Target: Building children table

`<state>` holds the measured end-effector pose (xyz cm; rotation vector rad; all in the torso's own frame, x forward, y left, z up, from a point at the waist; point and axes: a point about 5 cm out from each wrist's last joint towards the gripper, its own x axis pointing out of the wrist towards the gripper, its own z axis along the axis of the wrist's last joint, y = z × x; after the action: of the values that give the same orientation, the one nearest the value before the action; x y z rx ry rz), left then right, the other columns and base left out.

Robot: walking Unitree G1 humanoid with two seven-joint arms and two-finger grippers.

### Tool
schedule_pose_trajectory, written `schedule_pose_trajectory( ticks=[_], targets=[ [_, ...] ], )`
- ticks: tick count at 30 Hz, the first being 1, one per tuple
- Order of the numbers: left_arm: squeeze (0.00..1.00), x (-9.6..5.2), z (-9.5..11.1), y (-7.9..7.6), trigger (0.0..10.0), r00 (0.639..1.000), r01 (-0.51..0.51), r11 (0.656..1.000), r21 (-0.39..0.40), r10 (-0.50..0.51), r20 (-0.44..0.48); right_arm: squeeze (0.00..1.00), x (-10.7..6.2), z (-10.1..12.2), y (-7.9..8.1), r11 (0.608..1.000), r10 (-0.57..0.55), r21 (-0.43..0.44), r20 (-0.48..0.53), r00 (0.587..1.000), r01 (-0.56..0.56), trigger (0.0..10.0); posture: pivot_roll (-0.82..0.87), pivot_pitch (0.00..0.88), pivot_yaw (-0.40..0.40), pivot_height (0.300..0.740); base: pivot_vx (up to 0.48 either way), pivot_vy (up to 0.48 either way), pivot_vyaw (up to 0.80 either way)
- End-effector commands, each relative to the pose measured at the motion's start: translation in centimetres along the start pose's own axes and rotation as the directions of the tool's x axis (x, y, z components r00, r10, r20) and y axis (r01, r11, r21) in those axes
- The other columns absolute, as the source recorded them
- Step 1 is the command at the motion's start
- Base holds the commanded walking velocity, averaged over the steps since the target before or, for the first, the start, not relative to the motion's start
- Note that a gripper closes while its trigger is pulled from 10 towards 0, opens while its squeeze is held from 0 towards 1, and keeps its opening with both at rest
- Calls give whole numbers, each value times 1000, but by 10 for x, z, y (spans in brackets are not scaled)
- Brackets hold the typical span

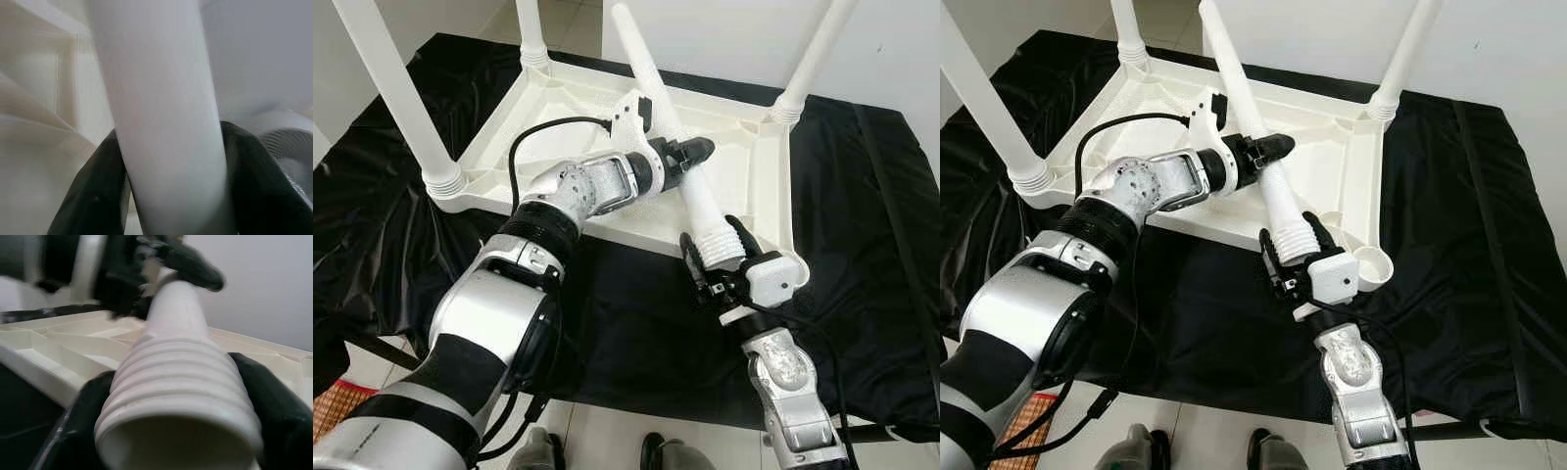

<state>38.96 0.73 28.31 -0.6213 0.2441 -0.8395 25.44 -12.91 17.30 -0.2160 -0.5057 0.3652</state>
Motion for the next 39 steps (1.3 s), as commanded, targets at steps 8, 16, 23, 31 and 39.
schedule_pose_trajectory(
  ticks=[8, 16, 23, 31, 39],
  targets=[
    [0, -11, 19, -43, 10000, 786, 613, 784, 92, -618, 24, 1000, 1, 3, -6, 1000, 18, -7, 14, 1000, -18, 10000, 32, 179, -24, 740, 0, 0, 0],
    [0, -14, 32, -49, 0, 759, 638, 761, 117, -647, 68, 0, 5, 2, -11, 1000, -12, 19, 0, 1000, 12, 10000, 34, 173, -26, 740, 0, 0, 0],
    [0, -15, 32, -52, 0, 744, 655, 744, 134, -665, 61, 0, 7, 0, -14, 999, -23, 36, -10, 1000, 23, 10000, 32, 164, -25, 740, 0, 0, 0],
    [0, -14, 28, -57, 10000, 754, 636, 723, 270, -657, -15, 0, 14, -3, -27, 981, -73, 172, -82, 994, 87, 10000, 32, 164, -25, 740, 0, 0, 0],
    [0, -11, 19, -56, 10000, 794, 567, 721, 398, -607, -31, 0, 25, 8, -31, 971, 45, 240, -100, 994, -20, 10000, 36, 173, -30, 740, 0, 0, 0]
  ],
)
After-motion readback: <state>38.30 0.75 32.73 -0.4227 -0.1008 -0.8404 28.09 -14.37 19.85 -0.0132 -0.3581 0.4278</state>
